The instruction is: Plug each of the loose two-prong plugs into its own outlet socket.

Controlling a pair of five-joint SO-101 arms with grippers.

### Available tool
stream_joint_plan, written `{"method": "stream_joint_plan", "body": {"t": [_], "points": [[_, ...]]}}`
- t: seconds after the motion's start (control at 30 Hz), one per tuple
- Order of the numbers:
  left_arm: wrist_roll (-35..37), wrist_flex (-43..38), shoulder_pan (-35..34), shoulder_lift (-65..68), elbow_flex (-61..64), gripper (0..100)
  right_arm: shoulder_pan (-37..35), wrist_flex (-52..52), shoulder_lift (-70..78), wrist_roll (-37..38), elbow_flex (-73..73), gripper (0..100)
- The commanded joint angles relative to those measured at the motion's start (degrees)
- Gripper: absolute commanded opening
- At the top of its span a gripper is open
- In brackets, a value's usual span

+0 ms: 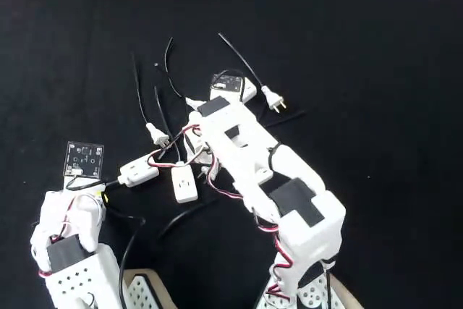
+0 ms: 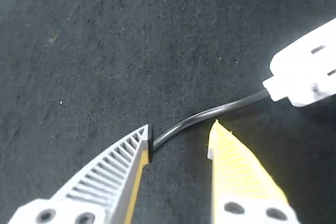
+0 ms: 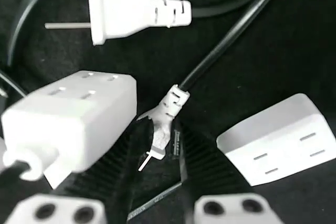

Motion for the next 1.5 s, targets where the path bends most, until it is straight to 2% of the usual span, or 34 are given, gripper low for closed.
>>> {"method": "stream_joint_plan", "body": {"t": [0.0,0.23,0.83,0.93,1.07,1.3,1.47], "points": [[-0.4,0.2,0.4,-0.1,0.9,19,-3.7,2.5,5.0,0.8,1.2,10.4],[-0.4,0.2,0.4,-0.1,0.9,19,-5.2,2.8,4.9,0.8,1.3,22.3],[-0.4,0.2,0.4,-0.1,0.9,19,-6.2,-1.8,4.9,-3.1,-1.0,22.1],[-0.4,0.2,0.4,-0.1,0.9,19,-6.2,-1.9,5.0,-3.1,-2.1,17.5],[-0.4,0.2,0.4,-0.1,0.9,19,-6.2,-1.9,5.3,-3.1,-3.4,5.0],[-0.4,0.2,0.4,-0.1,0.9,19,-6.2,-1.1,4.9,-2.5,-3.2,5.0],[-0.4,0.2,0.4,-0.1,0.9,19,-6.1,4.7,3.3,0.3,-4.4,3.5]]}}
